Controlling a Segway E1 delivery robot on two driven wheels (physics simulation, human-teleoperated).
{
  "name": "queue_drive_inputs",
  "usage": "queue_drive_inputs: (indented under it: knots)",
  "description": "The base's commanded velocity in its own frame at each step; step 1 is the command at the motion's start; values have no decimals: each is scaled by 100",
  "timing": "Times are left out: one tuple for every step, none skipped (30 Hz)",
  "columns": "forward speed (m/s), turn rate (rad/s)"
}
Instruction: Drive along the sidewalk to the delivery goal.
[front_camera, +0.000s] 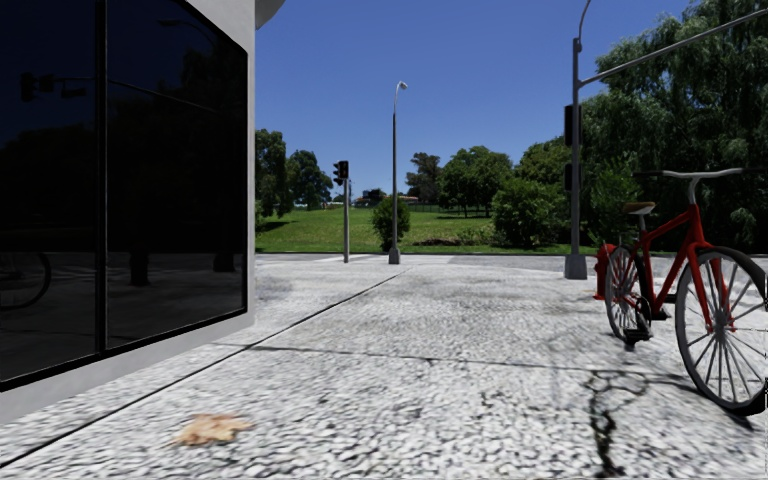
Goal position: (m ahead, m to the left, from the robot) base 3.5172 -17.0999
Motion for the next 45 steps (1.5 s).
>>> queue_drive_inputs:
  knots:
    - [200, 0]
    - [200, 0]
    - [200, 0]
    - [200, 0]
    - [200, 0]
    - [200, 0]
    - [200, 0]
    - [200, 0]
    - [200, 0]
    - [200, 0]
    - [200, 0]
    - [200, 0]
    - [200, 0]
    - [200, 0]
    - [200, 0]
    - [200, 0]
    - [200, -11]
    - [199, -29]
    - [199, -29]
    - [199, -41]
    - [199, -45]
    - [198, -46]
    - [198, -46]
    - [198, -46]
    - [185, -46]
    - [168, -46]
    - [168, -46]
    - [157, -46]
    - [152, -46]
    - [149, -46]
    - [149, -46]
    - [149, -46]
    - [149, -46]
    - [149, -46]
    - [149, -46]
    - [149, -46]
    - [149, -46]
    - [149, -46]
    - [149, -46]
    - [149, -46]
    - [149, -46]
    - [149, -46]
    - [149, -46]
    - [149, -46]
    - [149, -46]
